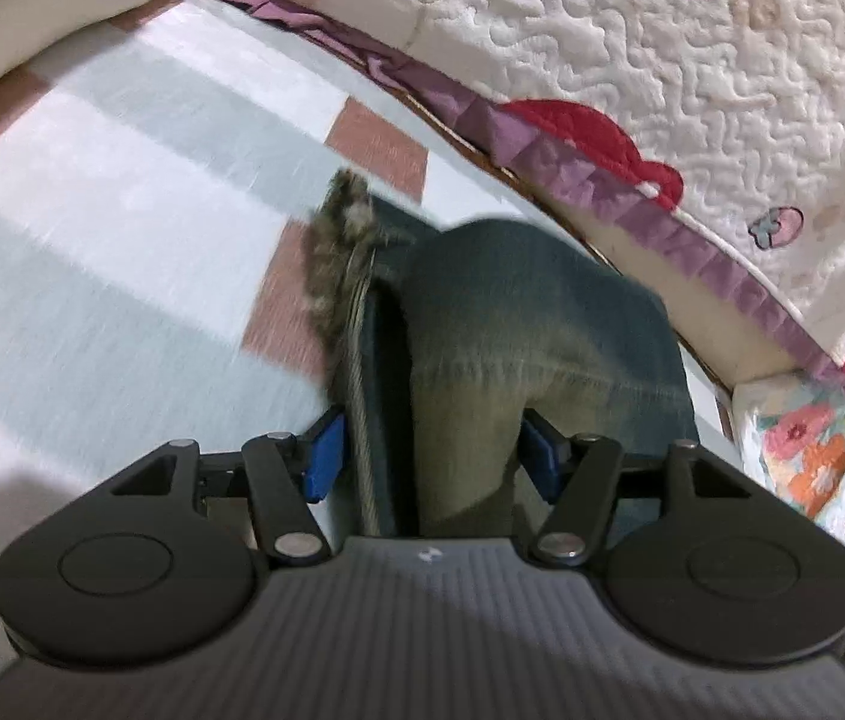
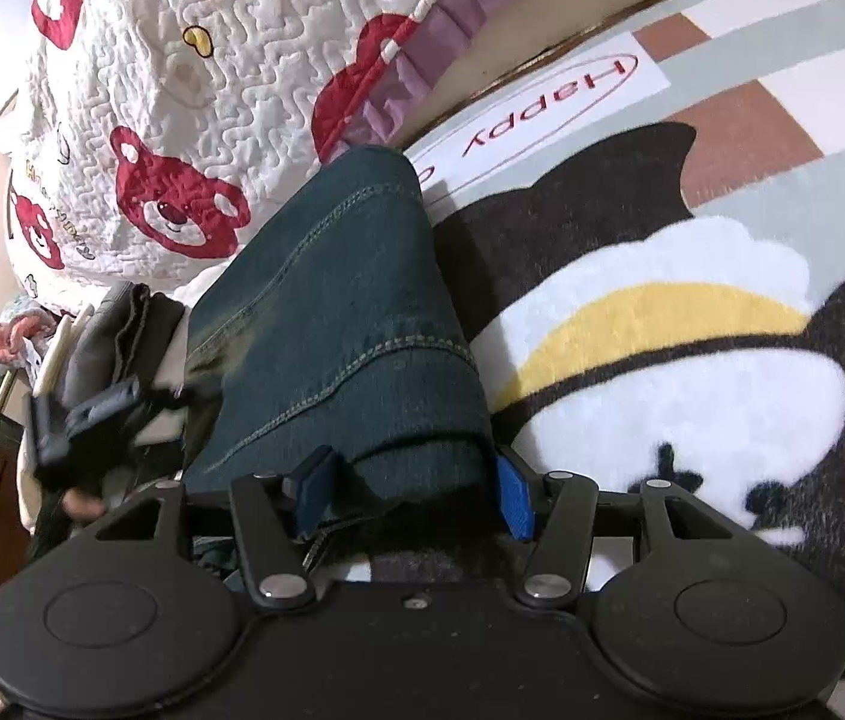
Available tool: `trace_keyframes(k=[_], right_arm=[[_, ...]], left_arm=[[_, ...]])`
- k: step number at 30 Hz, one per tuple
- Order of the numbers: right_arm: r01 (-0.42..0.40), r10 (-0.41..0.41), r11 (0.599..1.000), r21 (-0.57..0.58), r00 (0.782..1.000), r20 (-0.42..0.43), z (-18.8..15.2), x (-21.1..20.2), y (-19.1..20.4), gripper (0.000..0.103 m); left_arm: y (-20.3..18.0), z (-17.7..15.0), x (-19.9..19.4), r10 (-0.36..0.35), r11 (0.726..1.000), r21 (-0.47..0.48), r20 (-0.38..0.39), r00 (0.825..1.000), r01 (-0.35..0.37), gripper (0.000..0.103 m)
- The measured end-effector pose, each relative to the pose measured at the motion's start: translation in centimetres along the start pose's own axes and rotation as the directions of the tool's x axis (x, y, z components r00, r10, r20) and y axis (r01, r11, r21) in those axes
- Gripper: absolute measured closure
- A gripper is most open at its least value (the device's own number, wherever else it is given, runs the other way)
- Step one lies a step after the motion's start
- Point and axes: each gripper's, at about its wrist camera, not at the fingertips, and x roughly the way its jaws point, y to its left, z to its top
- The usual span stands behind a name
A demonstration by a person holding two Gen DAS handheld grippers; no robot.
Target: Fold clothes
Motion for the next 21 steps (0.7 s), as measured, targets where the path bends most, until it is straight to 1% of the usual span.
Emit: trace_keyframes(k=[4,6,9,15,19,21], right_arm=[[-0.012,0.01,0.996,0.091,1.0,0.02,-0.4,-0.1,-0.4,0.041],[-0.019,0.014,0.99,0.141,0.999,0.034,-0.6,-0.1,-0.5,0.041],[-0.03,0.018,0.976,0.216,0.998,0.055,-0.9,-0.2,-0.8,0.037],[-0.056,0.022,0.931,0.36,0.995,0.098,-1.4,-0.2,-1.3,0.035],[-0.077,0.022,0.889,0.451,0.992,0.126,-1.8,-0.3,-1.7,0.033],[-0.075,0.011,0.883,0.464,0.99,0.14,-2.0,0.0,-1.4,0.031]], left_arm=[[-0.2,0.3,0.4,0.003,1.0,0.005,0.006,1.0,-0.003,0.041],[0.0,0.0,0.2,-0.006,1.0,0.003,0.022,1.0,0.006,0.044],[-0.1,-0.2,0.1,-0.005,0.999,0.032,0.032,0.999,0.004,0.046],[-0.3,-0.7,-0.1,-0.004,0.996,0.091,0.052,0.999,-0.001,0.044],[0.3,-1.1,-0.3,-0.035,0.997,0.076,0.068,0.997,0.029,0.044],[0.7,-1.1,-0.4,-0.056,0.997,0.057,0.068,0.996,0.053,0.044]])
